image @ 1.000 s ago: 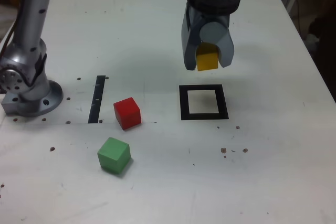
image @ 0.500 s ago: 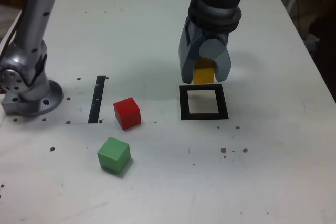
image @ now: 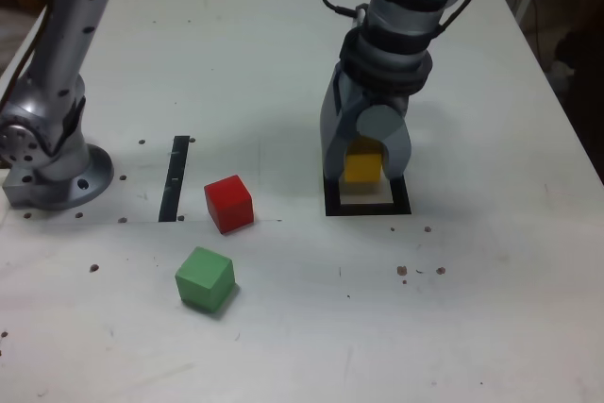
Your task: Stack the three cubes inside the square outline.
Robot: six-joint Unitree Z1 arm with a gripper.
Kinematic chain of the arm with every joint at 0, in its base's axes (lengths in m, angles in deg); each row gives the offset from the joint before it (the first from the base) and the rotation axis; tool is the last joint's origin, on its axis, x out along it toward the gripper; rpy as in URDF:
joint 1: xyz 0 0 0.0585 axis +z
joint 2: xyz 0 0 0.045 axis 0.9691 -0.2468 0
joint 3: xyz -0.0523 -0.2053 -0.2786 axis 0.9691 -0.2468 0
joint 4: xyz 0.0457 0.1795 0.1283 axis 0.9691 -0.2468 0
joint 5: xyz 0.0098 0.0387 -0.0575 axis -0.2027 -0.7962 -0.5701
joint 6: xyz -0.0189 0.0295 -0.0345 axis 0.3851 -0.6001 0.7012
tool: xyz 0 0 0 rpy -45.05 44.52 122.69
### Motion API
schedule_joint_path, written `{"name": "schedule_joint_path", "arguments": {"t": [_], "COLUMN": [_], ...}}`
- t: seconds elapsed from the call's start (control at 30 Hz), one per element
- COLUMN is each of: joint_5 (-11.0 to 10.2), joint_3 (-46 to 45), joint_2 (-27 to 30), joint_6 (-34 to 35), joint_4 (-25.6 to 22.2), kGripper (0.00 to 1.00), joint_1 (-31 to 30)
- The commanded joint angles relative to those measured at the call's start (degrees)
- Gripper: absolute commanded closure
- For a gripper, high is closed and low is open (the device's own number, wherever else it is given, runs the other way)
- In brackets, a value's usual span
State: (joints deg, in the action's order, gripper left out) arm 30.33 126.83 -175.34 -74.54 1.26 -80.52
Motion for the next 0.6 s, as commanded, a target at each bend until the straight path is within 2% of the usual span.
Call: {"name": "schedule_joint_path", "arguments": {"t": [0.0, 0.57], "joint_5": [0.11, -0.25], "joint_3": [-0.23, -0.59], "joint_2": [-0.57, 0.01], "joint_6": [0.06, -0.02], "joint_4": [0.30, 1.08], "kGripper": [0.88, 0.88], "joint_1": [-0.48, -1.07]}}
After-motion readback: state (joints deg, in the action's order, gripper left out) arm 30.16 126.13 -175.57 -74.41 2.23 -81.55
